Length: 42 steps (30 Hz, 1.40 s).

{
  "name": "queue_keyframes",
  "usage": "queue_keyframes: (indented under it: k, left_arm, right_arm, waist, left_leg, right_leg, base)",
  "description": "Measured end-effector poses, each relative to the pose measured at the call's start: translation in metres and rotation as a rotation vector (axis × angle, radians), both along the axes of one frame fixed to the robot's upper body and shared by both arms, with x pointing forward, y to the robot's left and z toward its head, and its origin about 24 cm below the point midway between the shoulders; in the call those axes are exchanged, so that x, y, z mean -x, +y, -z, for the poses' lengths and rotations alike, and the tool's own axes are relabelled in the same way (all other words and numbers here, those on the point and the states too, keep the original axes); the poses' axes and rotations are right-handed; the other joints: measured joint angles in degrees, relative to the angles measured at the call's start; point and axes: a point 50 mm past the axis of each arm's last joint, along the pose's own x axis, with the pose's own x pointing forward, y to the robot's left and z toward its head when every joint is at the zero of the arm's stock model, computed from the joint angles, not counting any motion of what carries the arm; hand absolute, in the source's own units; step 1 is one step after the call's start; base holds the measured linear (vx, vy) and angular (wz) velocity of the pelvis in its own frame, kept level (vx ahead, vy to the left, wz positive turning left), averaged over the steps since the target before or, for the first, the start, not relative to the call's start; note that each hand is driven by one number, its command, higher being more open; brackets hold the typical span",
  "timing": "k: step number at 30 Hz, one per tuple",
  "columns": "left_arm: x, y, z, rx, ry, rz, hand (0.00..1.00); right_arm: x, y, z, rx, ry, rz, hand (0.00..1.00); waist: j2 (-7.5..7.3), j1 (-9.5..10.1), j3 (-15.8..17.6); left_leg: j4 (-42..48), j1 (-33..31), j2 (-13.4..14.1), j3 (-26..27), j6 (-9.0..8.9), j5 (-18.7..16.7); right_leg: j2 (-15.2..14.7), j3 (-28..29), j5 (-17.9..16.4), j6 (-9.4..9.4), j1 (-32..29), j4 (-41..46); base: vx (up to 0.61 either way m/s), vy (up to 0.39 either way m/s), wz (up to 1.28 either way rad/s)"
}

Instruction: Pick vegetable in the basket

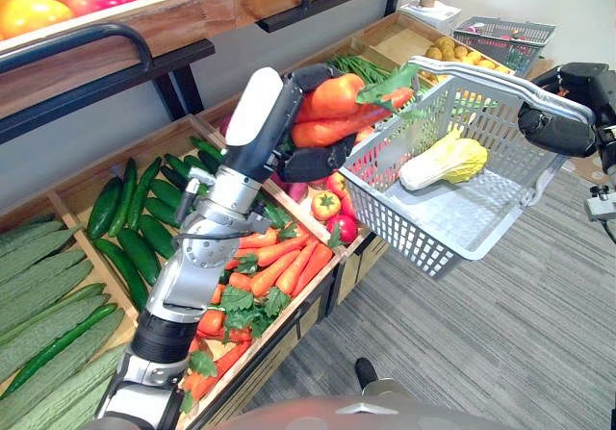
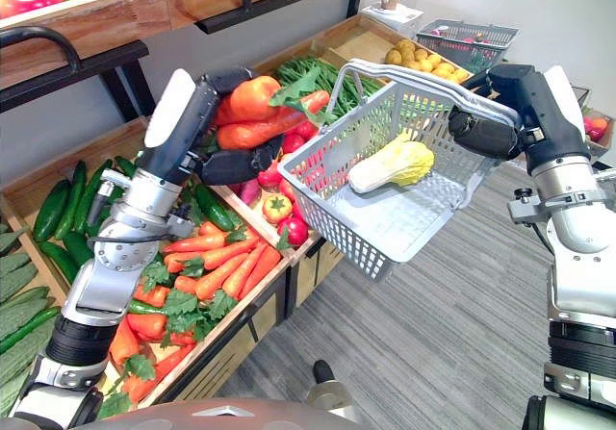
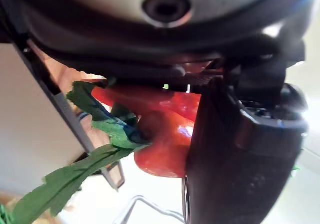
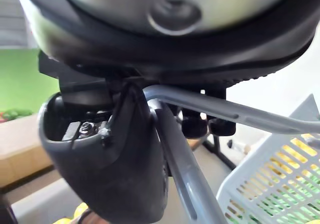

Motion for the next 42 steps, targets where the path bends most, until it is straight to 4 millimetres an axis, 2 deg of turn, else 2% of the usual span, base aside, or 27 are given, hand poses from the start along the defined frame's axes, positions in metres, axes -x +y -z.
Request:
queue_keyframes:
  k: [9, 18, 22, 25, 31, 34, 38, 42]
  left_arm:
    - [0.004, -0.002, -0.003, -0.035, -0.031, 0.025, 0.0]
    - [0.012, -0.025, 0.007, -0.105, -0.003, 0.154, 0.0]
    - [0.012, -0.022, 0.01, -0.139, 0.0, 0.156, 0.0]
    - [0.012, -0.019, 0.017, -0.168, 0.028, 0.151, 0.0]
    - [0.008, -0.006, 0.046, -0.277, 0.15, 0.114, 0.0]
    - [0.007, -0.001, 0.054, -0.336, 0.17, 0.096, 0.0]
    - [0.007, -0.002, 0.064, -0.404, 0.19, 0.103, 0.0]
    - [0.012, -0.004, 0.09, -0.467, 0.291, 0.147, 0.0]
  right_arm:
    - [0.001, 0.043, 0.002, -0.046, -0.071, -0.175, 0.0]
    - [-0.006, 0.087, 0.026, -0.106, -0.032, -0.342, 0.0]
    - [-0.007, 0.093, 0.03, -0.105, -0.015, -0.366, 0.0]
    - [-0.008, 0.097, 0.033, -0.104, -0.002, -0.382, 0.0]
    - [-0.008, 0.101, 0.034, -0.101, 0.004, -0.4, 0.0]
    - [-0.006, 0.105, 0.03, -0.092, -0.014, -0.415, 0.0]
    - [-0.003, 0.108, 0.026, -0.084, -0.035, -0.432, 0.0]
    - [-0.001, 0.111, 0.024, -0.076, -0.051, -0.455, 0.0]
  waist:
    - [0.18, 0.38, -0.2]
    - [0.21, 1.03, -1.5]
    - [0.11, 2.05, -1.6]
    - [0.1, 2.11, -1.6]
    - [0.06, 1.98, -2.0]
    - [0.06, 1.99, -2.0]
    - [0.09, 1.98, -2.2]
    - [-0.02, 1.92, -2.8]
  left_leg:
    - [0.2, -0.1, 0.1, 0.0, -0.21, 0.5]
    - [0.5, -0.6, 0.3, 0.3, -0.25, 0.5]
    - [0.9, -1.1, 0.3, 0.1, -0.25, 0.5]
    - [1.1, -1.1, 0.4, -0.3, -0.25, 0.5]
    - [1.2, -1.2, 0.4, -0.4, -0.26, 0.5]
    - [1.4, -1.5, 0.4, -0.3, -0.27, 0.5]
    - [2.0, -2.1, 0.9, -0.3, -0.45, 0.2]
    - [2.1, -2.0, 1.2, 0.0, -0.64, 0.1]
  right_leg:
    - [0.1, 0.1, 0.0, -0.01, 0.0, -0.1]
    - [0.3, 0.3, 0.4, -0.6, -0.5, -0.4]
    - [0.2, 0.1, 0.7, -0.95, -0.3, -1.0]
    - [0.2, -0.2, 0.7, -0.95, 0.0, -1.2]
    - [0.2, -0.4, 0.7, -1.04, 0.0, -1.2]
    - [0.3, -0.4, 0.6, -1.09, -0.4, -1.2]
    - [0.5, -0.3, 0.6, -1.1, -0.8, -1.2]
    - [1.1, 0.1, 0.7, -1.17, -0.8, -1.2]
  base:
    - [-0.01, -0.007, -0.01]
    - [0.0, -0.005, -0.02]
    - [-0.01, -0.003, 0.02]
    - [-0.02, -0.007, 0.06]
    - [0.0, -0.001, 0.01]
    - [0.0, 0.0, 0.0]
    - [0.0, 0.0, 0.0]
    - [0.01, -0.009, -0.05]
